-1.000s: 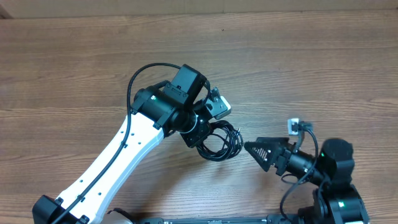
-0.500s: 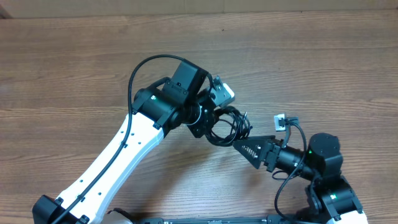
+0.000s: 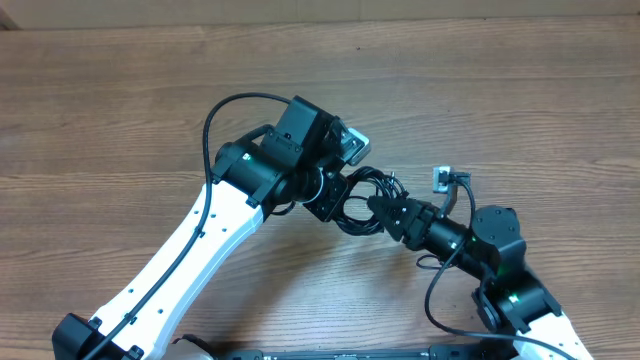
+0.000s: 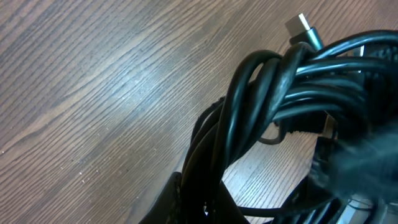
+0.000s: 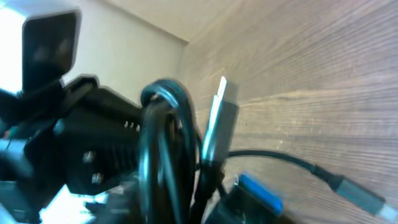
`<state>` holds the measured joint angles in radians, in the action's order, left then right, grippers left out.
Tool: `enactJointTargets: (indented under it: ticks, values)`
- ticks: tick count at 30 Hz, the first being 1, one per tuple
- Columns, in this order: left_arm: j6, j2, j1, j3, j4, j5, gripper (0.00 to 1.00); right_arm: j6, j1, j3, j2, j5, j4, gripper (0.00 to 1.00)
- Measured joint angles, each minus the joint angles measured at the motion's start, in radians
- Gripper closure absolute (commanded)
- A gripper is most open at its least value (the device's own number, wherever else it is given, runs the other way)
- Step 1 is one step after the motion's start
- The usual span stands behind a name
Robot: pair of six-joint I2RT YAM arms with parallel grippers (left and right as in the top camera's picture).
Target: Untangle cables
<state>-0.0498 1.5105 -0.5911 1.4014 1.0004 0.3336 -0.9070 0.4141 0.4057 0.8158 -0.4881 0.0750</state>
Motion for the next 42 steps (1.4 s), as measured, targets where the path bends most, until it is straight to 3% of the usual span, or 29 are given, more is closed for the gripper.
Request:
enactJointTargets:
  ticks: [2, 4, 5, 6, 8, 11, 17, 22, 27, 31, 35, 38, 42]
  values:
    - [-0.001, 0.001, 0.0, 0.0, 0.001, -0.004, 0.96, -0.018, 0.0, 0.0, 0.028, -0.002, 0.017, 0.95]
    - [-0.001, 0.006, 0.003, 0.0, -0.001, -0.019, 0.96, -0.029, 0.0, 0.0, 0.043, -0.005, 0.024, 0.96]
    - [0.0, 0.009, 0.003, 0.0, -0.002, -0.025, 0.91, -0.033, 0.0, 0.0, 0.05, -0.006, 0.027, 0.96]
    - [0.003, 0.012, 0.006, 0.0, -0.003, -0.036, 0.73, -0.04, 0.0, 0.0, 0.056, -0.007, 0.029, 0.96]
    - [0.025, 0.013, 0.01, 0.0, -0.008, -0.043, 0.18, -0.049, 0.0, 0.0, 0.062, -0.006, 0.037, 0.96]
    - [0.115, 0.013, 0.056, 0.0, -0.045, -0.066, 0.0, -0.072, 0.0, 0.0, 0.069, -0.005, 0.036, 0.96]
    - [0.354, 0.013, 0.201, 0.0, -0.032, -0.038, 0.01, -0.138, 0.0, 0.0, 0.071, 0.026, 0.037, 0.96]
    - [0.524, 0.013, 0.362, 0.002, 0.081, 0.187, 0.0, -0.159, 0.0, 0.0, 0.071, 0.043, 0.037, 0.96]
    - [0.541, 0.006, 0.534, 0.002, 0.167, 0.355, 0.01, -0.181, 0.0, 0.0, 0.071, 0.051, 0.04, 0.96]
    - [0.492, -0.048, 0.62, 0.002, 0.241, 0.365, 0.01, -0.19, 0.0, 0.0, 0.071, 0.051, 0.042, 0.96]
    - [0.439, -0.189, 0.654, 0.001, 0.298, 0.285, 0.01, -0.192, 0.0, 0.0, 0.071, 0.051, 0.043, 0.96]
    - [0.432, -0.372, 0.65, -0.089, 0.221, 0.244, 0.0, -0.192, 0.0, 0.0, 0.071, 0.051, 0.044, 0.96]
    - [0.514, -0.572, 0.65, -0.359, 0.045, 0.245, 0.0, -0.193, 0.0, 0.0, 0.072, 0.051, 0.045, 0.96]
